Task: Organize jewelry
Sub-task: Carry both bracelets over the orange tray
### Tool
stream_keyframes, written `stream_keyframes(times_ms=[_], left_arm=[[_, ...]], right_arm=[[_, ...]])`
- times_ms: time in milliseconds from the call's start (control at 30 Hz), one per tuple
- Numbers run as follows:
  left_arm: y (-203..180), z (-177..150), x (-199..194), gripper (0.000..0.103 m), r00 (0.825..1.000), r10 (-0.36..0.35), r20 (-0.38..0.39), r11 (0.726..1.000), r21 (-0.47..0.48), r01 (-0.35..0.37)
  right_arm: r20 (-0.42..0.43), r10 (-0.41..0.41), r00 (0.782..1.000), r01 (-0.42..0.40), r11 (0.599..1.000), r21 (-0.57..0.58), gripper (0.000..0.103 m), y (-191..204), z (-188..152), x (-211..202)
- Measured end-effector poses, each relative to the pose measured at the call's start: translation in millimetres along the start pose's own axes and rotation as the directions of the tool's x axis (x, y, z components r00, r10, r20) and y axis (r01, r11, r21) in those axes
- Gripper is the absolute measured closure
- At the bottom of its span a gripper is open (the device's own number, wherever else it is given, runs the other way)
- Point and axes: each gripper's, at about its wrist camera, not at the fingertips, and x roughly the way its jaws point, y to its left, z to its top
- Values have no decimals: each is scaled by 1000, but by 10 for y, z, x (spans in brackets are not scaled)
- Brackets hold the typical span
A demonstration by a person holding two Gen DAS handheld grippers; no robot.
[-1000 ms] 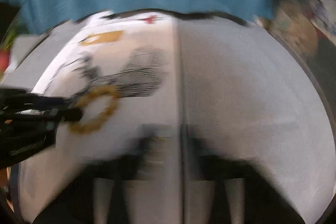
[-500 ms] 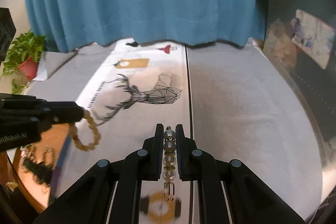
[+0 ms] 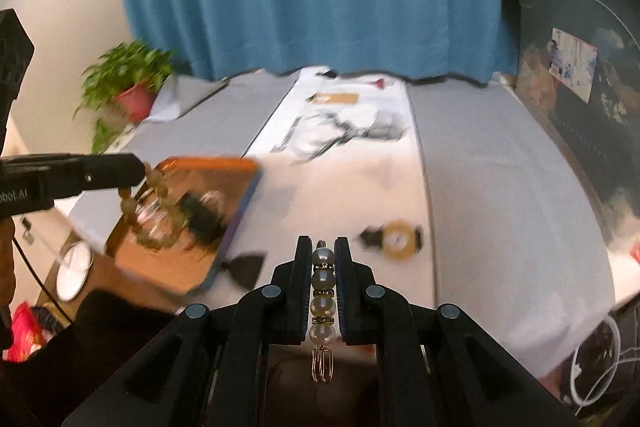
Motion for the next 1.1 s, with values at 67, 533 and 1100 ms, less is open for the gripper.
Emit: stream_keyframes(times_ms=[67, 533, 1100], left_arm=[[14, -191, -145, 93, 1000, 5, 6, 1000, -11, -5], [269, -1140, -687, 93, 998, 64, 25, 988, -141, -60], [715, -1254, -750, 93, 994, 104, 40, 976, -195, -95]], right_arm=[[-11, 25, 1000, -25, 1000, 1, 91, 103, -153, -105], [-45, 108, 993, -111, 992, -66, 91, 681, -702, -540], [-134, 123, 983, -144, 977, -155, 91, 1154, -650, -205]])
